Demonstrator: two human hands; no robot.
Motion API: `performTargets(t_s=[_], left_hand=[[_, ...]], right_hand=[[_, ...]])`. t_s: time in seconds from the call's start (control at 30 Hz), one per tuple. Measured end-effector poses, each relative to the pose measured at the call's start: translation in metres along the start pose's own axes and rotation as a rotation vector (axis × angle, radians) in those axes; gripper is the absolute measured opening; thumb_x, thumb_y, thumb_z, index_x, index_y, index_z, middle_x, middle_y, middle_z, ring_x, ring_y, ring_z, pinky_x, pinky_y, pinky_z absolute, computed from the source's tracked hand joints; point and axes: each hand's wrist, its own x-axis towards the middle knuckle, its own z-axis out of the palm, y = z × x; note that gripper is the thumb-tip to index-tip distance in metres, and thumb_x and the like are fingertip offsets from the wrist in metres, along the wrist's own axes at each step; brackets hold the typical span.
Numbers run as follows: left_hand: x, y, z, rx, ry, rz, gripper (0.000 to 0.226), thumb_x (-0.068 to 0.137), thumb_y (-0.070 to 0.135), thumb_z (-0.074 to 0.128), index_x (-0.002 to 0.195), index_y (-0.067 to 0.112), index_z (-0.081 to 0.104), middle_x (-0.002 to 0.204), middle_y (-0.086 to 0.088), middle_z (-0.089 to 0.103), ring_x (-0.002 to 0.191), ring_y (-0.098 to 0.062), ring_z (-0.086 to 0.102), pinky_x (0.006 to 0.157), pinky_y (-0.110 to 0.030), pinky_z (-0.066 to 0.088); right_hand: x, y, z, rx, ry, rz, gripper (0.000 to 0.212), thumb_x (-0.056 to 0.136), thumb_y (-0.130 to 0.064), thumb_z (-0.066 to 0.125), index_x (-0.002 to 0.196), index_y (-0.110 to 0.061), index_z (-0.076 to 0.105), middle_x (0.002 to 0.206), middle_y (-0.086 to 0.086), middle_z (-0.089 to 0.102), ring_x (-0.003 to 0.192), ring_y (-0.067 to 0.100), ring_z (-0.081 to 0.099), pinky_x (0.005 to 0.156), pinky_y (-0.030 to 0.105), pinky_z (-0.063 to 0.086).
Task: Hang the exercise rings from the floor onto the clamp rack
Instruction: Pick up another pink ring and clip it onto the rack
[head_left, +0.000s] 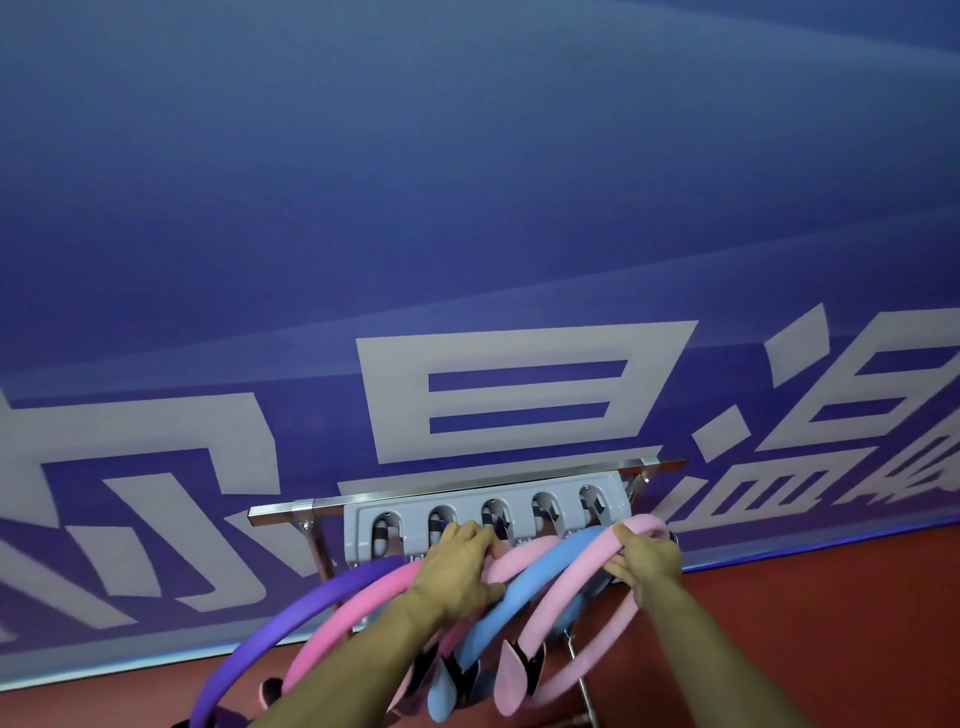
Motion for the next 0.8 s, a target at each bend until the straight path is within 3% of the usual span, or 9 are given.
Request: performTargets(t_s=[0.1,0.23,0.3,0.37,0.47,0.53,0.63,0.7,0.8], left_hand=[[-0.001,0.0,0.001,-0.009,-0.017,0.007,0.045,0.079,0.047,0.069,0.117,0.028,0.054,0.121,0.003,0.052,0.114,-0.022,0.044,0.099,-0.036,0.04],[-0.002,0.0,0.0,-0.005,-0.007,0.009,0.045,0.08,0.048,0.069,0.118,0.028,0.054,0.121,0.003,0.053,0.114,-0.022,0.043,0.1,-0.037,0.041],[-0.003,0.0,0.0,-0.008,-0.013,0.011,0.045,0.081,0.049,0.069,0.118,0.028,0.054,0.123,0.003,0.052,0.115,-0.022,0.042,0.1,-0.037,0.041],[-0.004,0.001,-0.001,-0.006,-0.008,0.001,0.045,0.082,0.049,0.07,0.118,0.028,0.054,0.123,0.003,0.052,0.115,-0.022,0.042,0.1,-0.036,0.041],[-0.005,0.001,0.0,-0.009,0.002,0.002,0.045,0.082,0.05,0.07,0.118,0.029,0.054,0.123,0.004,0.052,0.115,-0.022,0.042,0.099,-0.035,0.04],[-0.005,0.001,-0.001,-0.002,0.005,0.001,0.045,0.082,0.05,0.069,0.118,0.029,0.054,0.123,0.004,0.052,0.115,-0.022,0.042,0.099,-0.035,0.04],[-0.004,0.001,0.001,0.0,0.007,0.001,0.044,0.081,0.051,0.069,0.117,0.03,0.054,0.122,0.006,0.052,0.114,-0.021,0.043,0.098,-0.036,0.041],[-0.003,0.001,0.0,-0.008,0.004,0.003,0.044,0.081,0.051,0.07,0.115,0.03,0.053,0.12,0.006,0.052,0.113,-0.021,0.043,0.096,-0.034,0.041],[-0.002,0.001,0.0,-0.018,-0.005,0.006,0.044,0.08,0.051,0.07,0.114,0.029,0.053,0.119,0.006,0.052,0.113,-0.021,0.042,0.095,-0.034,0.041]], right_hand=[[0.001,-0.002,-0.004,-0.039,-0.009,0.008,0.027,0.089,-0.003,0.076,0.107,0.012,0.062,0.074,0.021,0.065,0.039,0.018,0.066,0.037,0.028,0.055],[0.008,-0.002,-0.011,-0.096,0.074,-0.05,0.031,0.086,-0.013,0.081,0.093,0.013,0.066,0.07,0.021,0.067,0.054,0.027,0.069,0.039,0.028,0.056],[0.013,-0.001,-0.014,-0.217,0.124,-0.072,0.041,0.085,-0.026,0.082,0.086,0.013,0.07,0.067,0.021,0.07,0.055,0.027,0.071,0.05,0.036,0.062],[0.014,-0.003,-0.016,-0.422,0.118,-0.131,0.05,0.088,-0.04,0.077,0.079,0.009,0.073,0.061,0.016,0.07,0.054,0.025,0.07,0.062,0.04,0.062],[0.014,-0.007,-0.016,-0.64,0.094,-0.198,0.062,0.094,-0.053,0.063,0.082,0.008,0.07,0.063,0.013,0.065,0.06,0.025,0.063,0.062,0.032,0.052],[0.018,-0.005,-0.016,-0.684,0.083,-0.223,0.065,0.097,-0.055,0.057,0.085,0.007,0.067,0.066,0.016,0.068,0.064,0.029,0.067,0.064,0.036,0.053],[0.019,0.0,-0.021,-0.654,0.074,-0.224,0.059,0.104,-0.047,0.046,0.07,-0.002,0.064,0.057,0.013,0.067,0.059,0.028,0.068,0.072,0.042,0.057],[0.015,0.001,-0.023,-0.657,0.089,-0.221,0.056,0.106,-0.042,0.041,0.079,-0.001,0.068,0.071,0.019,0.072,0.067,0.032,0.067,0.076,0.04,0.054],[0.003,-0.002,-0.021,-0.65,0.192,-0.298,0.044,0.105,-0.039,0.045,0.119,-0.002,0.064,0.116,0.025,0.069,0.107,0.042,0.064,0.08,0.037,0.039]])
